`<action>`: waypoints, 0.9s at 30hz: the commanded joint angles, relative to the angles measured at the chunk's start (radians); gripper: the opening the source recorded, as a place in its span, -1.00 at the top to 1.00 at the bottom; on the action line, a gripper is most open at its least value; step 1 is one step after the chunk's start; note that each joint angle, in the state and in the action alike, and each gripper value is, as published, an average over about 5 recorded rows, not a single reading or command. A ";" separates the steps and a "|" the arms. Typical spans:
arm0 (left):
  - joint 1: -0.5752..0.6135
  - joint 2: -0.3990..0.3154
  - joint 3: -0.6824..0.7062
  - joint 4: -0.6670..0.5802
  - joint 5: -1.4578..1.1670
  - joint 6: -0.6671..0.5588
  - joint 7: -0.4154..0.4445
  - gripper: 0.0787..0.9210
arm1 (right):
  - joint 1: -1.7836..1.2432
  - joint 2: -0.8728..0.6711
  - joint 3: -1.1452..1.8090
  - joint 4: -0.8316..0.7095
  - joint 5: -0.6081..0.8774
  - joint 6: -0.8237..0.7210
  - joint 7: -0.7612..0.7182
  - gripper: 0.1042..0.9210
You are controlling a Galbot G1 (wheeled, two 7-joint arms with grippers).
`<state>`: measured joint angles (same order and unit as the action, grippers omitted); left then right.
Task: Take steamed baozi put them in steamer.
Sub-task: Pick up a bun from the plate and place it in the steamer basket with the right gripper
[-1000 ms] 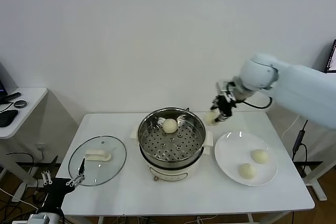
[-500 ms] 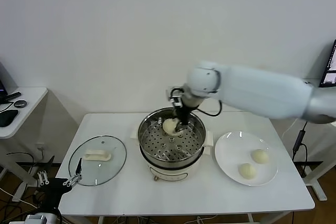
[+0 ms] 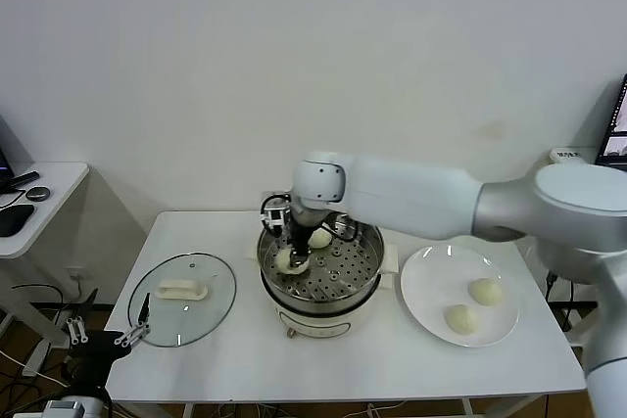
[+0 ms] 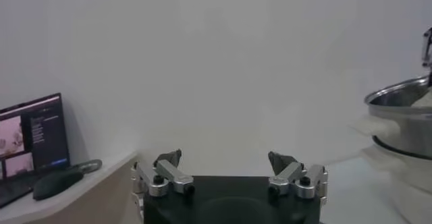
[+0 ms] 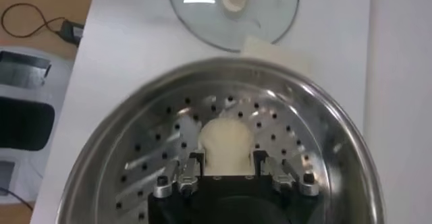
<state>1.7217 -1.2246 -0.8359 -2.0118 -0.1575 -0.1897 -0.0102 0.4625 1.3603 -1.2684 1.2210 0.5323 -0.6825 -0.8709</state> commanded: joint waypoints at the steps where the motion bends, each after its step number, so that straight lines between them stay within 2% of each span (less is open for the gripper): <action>1: 0.000 0.002 -0.002 0.002 -0.001 -0.001 0.000 -0.77 | -0.039 0.077 0.004 -0.075 -0.004 -0.016 0.019 0.15; 13: -0.005 0.003 -0.003 0.006 -0.001 -0.004 0.000 -0.77 | -0.028 0.056 0.010 -0.086 -0.026 -0.012 0.014 0.11; 16: -0.005 0.003 -0.004 0.006 -0.001 -0.004 0.000 -0.77 | -0.025 0.052 0.012 -0.083 -0.025 -0.013 0.007 -0.03; 21: -0.001 0.005 -0.008 0.005 -0.004 -0.005 0.001 -0.77 | 0.028 0.005 0.017 -0.033 -0.035 -0.004 -0.060 -0.43; 24: -0.001 0.008 -0.010 0.006 -0.007 -0.006 0.001 -0.77 | 0.103 -0.062 0.014 0.038 -0.050 0.012 -0.117 -0.63; 27: -0.004 0.009 -0.008 0.010 -0.009 -0.009 0.002 -0.77 | 0.197 -0.161 -0.009 0.128 -0.060 0.036 -0.177 -0.73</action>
<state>1.7165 -1.2153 -0.8441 -2.0023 -0.1669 -0.1989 -0.0086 0.5541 1.2972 -1.2680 1.2547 0.4862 -0.6601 -0.9668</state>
